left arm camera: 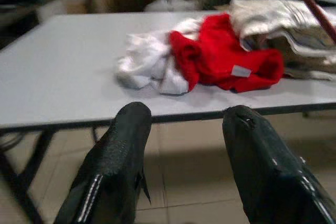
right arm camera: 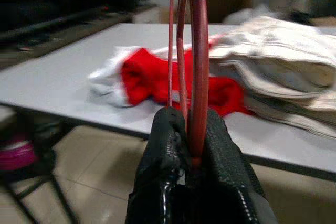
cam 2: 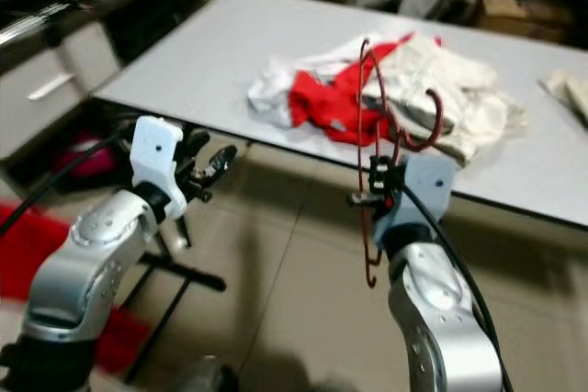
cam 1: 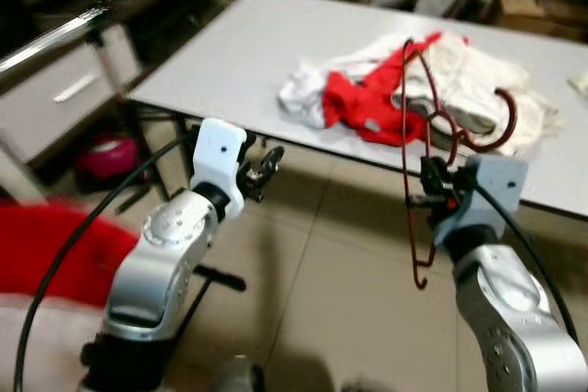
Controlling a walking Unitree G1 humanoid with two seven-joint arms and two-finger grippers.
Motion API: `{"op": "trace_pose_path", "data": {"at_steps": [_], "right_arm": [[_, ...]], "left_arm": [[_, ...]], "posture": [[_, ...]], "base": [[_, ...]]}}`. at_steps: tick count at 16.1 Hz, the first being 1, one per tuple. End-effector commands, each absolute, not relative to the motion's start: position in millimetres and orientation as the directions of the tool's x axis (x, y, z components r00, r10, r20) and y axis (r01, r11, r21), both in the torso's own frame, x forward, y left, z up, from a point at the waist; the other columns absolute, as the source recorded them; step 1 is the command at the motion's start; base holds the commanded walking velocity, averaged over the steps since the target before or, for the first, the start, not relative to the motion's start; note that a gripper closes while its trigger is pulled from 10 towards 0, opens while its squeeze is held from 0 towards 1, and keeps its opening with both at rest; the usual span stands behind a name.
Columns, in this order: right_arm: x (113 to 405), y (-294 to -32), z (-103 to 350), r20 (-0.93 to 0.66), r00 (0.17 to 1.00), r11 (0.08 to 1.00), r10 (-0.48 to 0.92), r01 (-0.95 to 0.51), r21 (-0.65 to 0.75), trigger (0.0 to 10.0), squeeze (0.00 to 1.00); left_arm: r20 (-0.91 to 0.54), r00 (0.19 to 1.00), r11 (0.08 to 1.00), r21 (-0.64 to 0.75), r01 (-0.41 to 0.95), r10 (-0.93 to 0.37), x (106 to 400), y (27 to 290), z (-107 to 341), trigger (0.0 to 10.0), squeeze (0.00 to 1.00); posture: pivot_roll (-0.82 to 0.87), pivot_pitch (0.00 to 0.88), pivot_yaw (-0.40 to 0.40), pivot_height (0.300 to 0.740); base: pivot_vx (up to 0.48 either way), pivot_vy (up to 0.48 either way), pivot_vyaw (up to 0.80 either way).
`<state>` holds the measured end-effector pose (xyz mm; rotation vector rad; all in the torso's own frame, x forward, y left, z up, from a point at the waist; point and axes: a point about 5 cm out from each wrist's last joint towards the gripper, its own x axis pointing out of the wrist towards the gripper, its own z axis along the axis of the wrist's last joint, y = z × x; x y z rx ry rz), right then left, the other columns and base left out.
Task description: Hang hanger
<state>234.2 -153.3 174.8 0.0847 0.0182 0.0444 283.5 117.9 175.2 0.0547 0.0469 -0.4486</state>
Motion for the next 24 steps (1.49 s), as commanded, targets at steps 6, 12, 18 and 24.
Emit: {"op": "trace_pose_path", "data": {"at_steps": [6,12,18,24], "right_arm": [[232.4,-155.2,166.4,-0.061,0.997,0.998,0.037,-0.034,0.052,10.0,0.0],[236.9,-158.9,164.6,-0.076,0.997,0.995,0.008,0.0,0.1,10.0,0.0],[237.1,-158.8,164.1,-0.075,0.997,0.995,0.005,0.002,0.096,10.0,0.0],[237.1,-159.1,163.6,-0.073,0.997,0.996,0.0,0.006,0.085,10.0,0.0]], "left_arm": [[-0.062,0.905,0.905,0.036,0.424,-0.422,284.5,114.8,172.2,10.0,0.0],[-0.058,0.901,0.901,0.039,0.432,-0.43,283.8,112.9,171.9,10.0,0.0],[-0.057,0.9,0.899,0.042,0.435,-0.433,282.9,111.8,171.8,10.0,0.0],[-0.048,0.895,0.893,0.053,0.446,-0.444,282.9,109.7,173.2,10.0,0.0]], "posture": [[-0.02,0.064,0.016,0.74],[-0.02,0.054,0.009,0.74],[-0.02,0.056,0.006,0.74],[-0.02,0.06,0.007,0.74]], "base": [[0.0,-0.128,0.0],[0.0,-0.084,0.0],[0.0,0.0,0.0],[0.0,0.0,0.0]]}}
